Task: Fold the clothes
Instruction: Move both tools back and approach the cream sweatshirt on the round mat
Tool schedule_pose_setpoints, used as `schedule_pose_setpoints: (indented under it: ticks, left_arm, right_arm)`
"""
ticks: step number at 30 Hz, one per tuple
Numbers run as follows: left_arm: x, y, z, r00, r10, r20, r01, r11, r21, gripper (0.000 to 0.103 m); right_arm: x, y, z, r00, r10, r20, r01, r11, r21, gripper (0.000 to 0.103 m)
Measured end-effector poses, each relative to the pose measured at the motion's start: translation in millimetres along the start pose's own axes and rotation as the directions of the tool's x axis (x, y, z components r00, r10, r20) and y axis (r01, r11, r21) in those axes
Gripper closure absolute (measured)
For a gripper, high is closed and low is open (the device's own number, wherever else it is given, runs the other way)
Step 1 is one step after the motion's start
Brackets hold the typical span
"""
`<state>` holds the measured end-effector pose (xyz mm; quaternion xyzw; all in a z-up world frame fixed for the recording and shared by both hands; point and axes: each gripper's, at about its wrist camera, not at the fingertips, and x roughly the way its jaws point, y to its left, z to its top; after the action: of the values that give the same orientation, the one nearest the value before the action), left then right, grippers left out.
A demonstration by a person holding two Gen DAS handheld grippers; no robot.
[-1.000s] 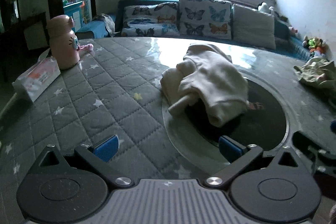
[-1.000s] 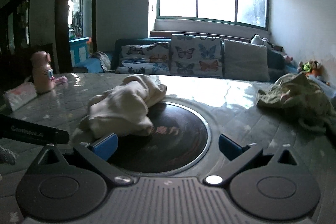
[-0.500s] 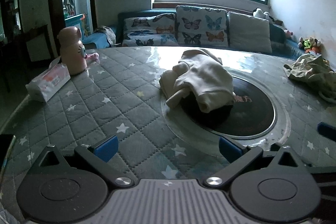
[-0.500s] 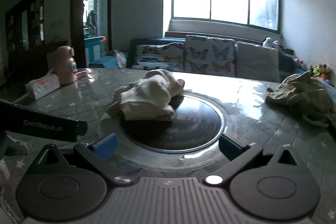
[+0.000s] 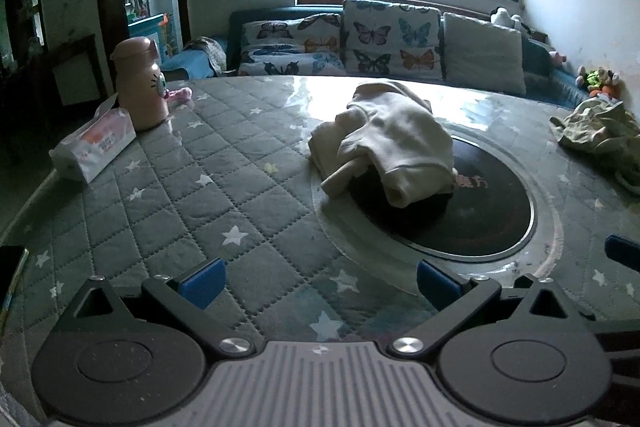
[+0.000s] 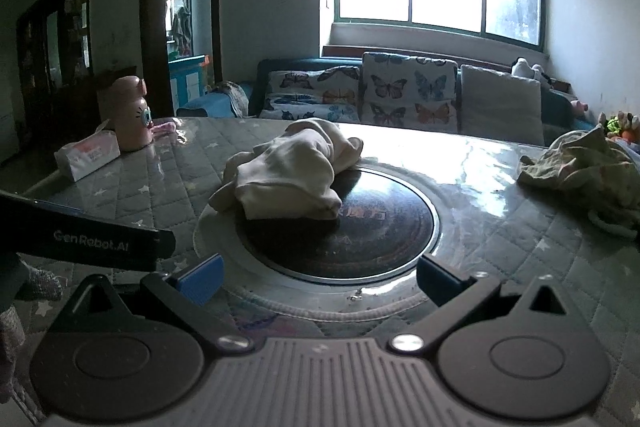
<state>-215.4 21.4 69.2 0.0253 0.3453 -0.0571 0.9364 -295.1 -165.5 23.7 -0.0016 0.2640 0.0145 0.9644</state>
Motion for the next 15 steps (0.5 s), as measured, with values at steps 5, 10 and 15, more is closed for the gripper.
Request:
schedule_pose_setpoints:
  ticks: [5, 10, 15]
  left_arm:
    - [9, 1, 3, 1.000, 0.005, -0.012, -0.005, 1.000, -0.008, 0.000]
    - [20, 2, 9, 1.000, 0.005, -0.027, -0.005, 1.000, -0.007, 0.000]
    - [31, 6, 16, 0.999, 0.010, -0.038, -0.011, 1.000, -0.012, 0.000]
  right_arm:
    - [9, 0, 3, 1.000, 0.005, -0.023, -0.005, 1.000, -0.013, 0.000]
    - [21, 2, 8, 0.999, 0.014, -0.043, -0.015, 0.999, -0.031, 0.000]
    - [33, 5, 12, 0.998, 0.019, -0.062, -0.022, 0.998, -0.058, 0.000]
